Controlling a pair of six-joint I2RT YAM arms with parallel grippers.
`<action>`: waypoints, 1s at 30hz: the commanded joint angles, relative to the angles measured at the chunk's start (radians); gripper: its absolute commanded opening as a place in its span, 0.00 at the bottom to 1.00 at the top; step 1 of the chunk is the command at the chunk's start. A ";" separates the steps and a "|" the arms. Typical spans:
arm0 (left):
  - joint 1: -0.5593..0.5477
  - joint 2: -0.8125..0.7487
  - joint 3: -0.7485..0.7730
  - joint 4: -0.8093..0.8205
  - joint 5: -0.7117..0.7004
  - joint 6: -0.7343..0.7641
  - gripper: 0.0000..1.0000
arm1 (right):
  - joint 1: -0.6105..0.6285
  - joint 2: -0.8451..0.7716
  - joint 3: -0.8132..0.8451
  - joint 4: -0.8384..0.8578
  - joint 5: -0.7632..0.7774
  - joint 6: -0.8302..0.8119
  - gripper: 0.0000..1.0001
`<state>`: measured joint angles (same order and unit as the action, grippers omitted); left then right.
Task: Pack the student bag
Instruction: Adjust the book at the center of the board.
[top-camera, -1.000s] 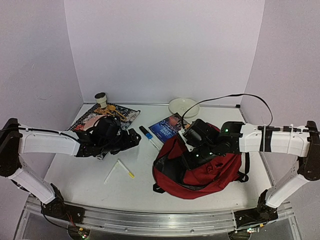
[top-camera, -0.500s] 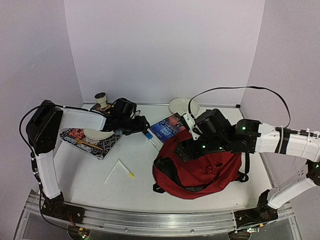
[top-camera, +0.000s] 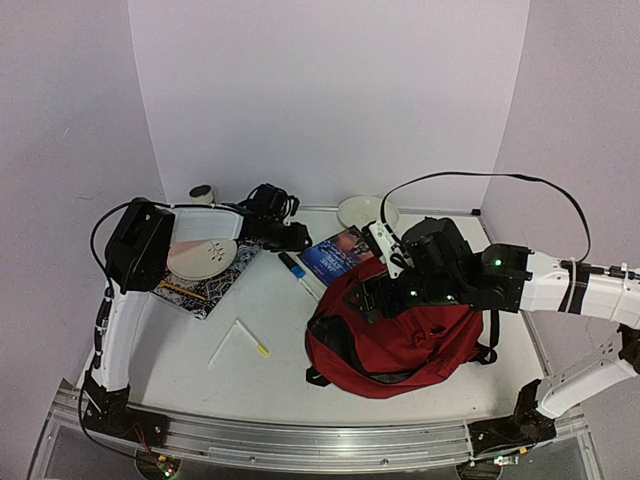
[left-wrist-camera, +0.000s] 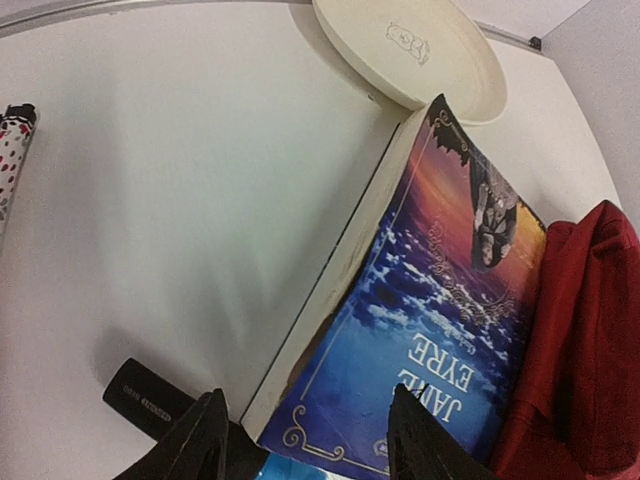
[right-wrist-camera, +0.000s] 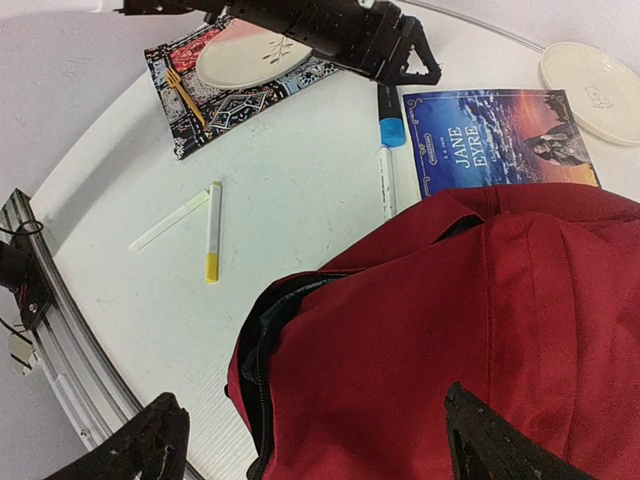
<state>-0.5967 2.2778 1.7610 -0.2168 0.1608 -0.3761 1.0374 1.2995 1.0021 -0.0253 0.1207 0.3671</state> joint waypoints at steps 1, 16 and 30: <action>0.013 0.072 0.103 -0.076 0.059 0.064 0.52 | -0.001 -0.005 0.001 0.031 0.015 -0.010 0.89; 0.014 0.032 -0.025 -0.064 0.225 0.026 0.00 | -0.001 0.048 0.025 0.045 0.014 -0.005 0.89; 0.011 -0.245 -0.442 0.153 0.225 -0.132 0.00 | -0.002 0.262 0.152 -0.008 0.080 0.080 0.89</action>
<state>-0.5777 2.1437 1.4131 -0.1065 0.3758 -0.4505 1.0374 1.4887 1.0843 0.0069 0.1395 0.3956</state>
